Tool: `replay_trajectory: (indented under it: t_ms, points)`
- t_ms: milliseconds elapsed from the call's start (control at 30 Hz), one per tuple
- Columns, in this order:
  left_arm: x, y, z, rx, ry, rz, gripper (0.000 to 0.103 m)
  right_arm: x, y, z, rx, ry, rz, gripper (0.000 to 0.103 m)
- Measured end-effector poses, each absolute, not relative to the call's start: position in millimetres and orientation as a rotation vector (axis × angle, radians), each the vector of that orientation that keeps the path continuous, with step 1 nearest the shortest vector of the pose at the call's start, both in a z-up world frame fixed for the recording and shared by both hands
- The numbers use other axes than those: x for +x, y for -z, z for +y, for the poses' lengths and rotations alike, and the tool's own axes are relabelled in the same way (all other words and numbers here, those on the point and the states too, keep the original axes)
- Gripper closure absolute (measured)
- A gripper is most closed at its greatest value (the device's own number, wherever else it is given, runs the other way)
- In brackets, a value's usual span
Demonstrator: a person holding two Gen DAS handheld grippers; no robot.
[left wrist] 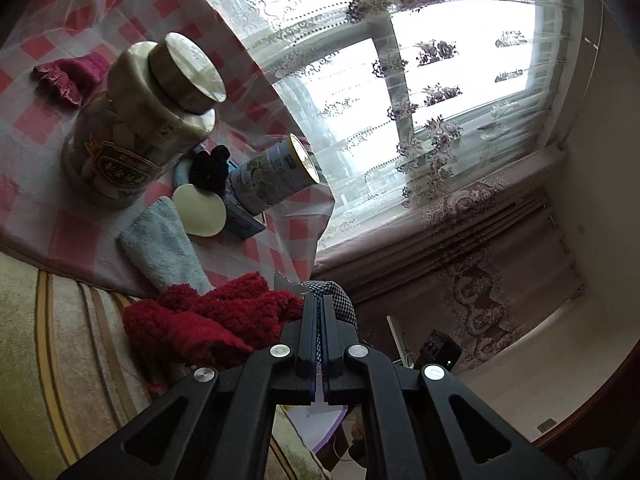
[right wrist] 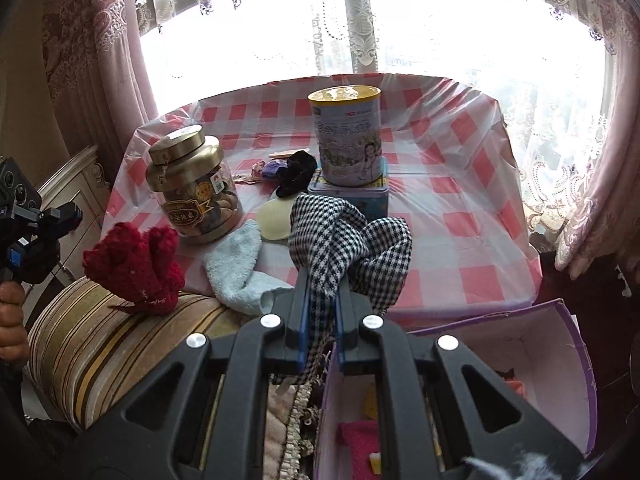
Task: Organize soft objects
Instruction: 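Lift the red bow and houndstooth cloth off the table toward the white box, then lower the bow and cloth into the white box and open both tools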
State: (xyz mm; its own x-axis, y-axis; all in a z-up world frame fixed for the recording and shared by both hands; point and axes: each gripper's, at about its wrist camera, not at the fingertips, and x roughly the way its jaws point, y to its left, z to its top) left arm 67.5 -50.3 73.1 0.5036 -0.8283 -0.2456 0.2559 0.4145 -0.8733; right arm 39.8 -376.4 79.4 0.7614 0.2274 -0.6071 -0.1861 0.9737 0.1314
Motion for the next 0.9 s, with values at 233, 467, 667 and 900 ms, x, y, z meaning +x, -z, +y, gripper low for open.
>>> replay_trajectory:
  t_ms: [233, 467, 667, 900]
  points:
    - [91.1, -76.5, -89.8, -0.630, 0.644, 0.860, 0.021, 32.9, -59.2, -398.6, 0.102, -0.186, 0.718, 0.090]
    - [138.9, -21.1, -117.1, -0.572, 0.521, 1.054, 0.021, 32.9, -39.4, -403.7, 0.121, -0.185, 0.756, 0.090]
    - [155.2, 10.4, -124.1, -0.591, 0.504, 1.157, 0.048, 29.1, -30.2, -401.5, 0.116, -0.199, 0.772, 0.090]
    - [145.5, -5.2, -139.1, -0.509, 0.521, 1.113, 0.081, 25.4, -28.3, -403.5, 0.123, -0.196, 0.771, 0.090]
